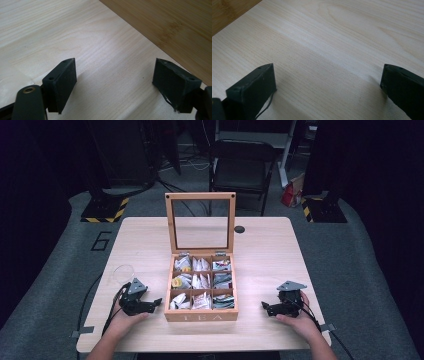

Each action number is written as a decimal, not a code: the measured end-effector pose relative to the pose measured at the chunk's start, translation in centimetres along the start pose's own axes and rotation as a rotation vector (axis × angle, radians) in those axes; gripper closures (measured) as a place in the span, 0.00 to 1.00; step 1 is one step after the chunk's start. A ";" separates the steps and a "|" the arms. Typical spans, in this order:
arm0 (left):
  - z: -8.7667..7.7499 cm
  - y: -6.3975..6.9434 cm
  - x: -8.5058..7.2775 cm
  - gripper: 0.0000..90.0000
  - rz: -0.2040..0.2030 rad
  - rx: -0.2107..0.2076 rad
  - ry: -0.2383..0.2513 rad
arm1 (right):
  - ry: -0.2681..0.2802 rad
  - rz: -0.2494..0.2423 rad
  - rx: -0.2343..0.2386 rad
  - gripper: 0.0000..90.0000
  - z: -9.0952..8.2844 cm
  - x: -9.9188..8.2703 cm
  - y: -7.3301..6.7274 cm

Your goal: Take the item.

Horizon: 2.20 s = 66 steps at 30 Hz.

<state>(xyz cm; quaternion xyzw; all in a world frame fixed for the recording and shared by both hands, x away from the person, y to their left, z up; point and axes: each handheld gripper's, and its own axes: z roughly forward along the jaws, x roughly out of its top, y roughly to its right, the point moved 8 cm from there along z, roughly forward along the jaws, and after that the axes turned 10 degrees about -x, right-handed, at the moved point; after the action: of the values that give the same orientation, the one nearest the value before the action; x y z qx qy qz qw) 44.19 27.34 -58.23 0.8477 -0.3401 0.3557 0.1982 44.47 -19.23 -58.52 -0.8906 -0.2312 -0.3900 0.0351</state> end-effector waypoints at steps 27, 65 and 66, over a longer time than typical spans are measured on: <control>-0.1 0.0 -0.1 0.22 -0.024 0.014 0.018 | 0.002 0.002 -0.002 0.00 0.0 0.0 0.0; -3.2 2.8 2.3 0.46 -0.071 -0.040 0.069 | -0.003 -0.003 0.003 0.00 0.0 0.0 0.0; -3.3 2.8 2.2 0.46 -0.078 -0.048 0.064 | -0.003 -0.003 0.003 0.00 0.0 0.0 0.0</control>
<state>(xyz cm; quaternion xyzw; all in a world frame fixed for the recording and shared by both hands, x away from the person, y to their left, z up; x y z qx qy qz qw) 41.78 26.30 -54.11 0.8436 -0.3087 0.3662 0.2429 44.43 -19.24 -58.52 -0.8907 -0.2333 -0.3884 0.0356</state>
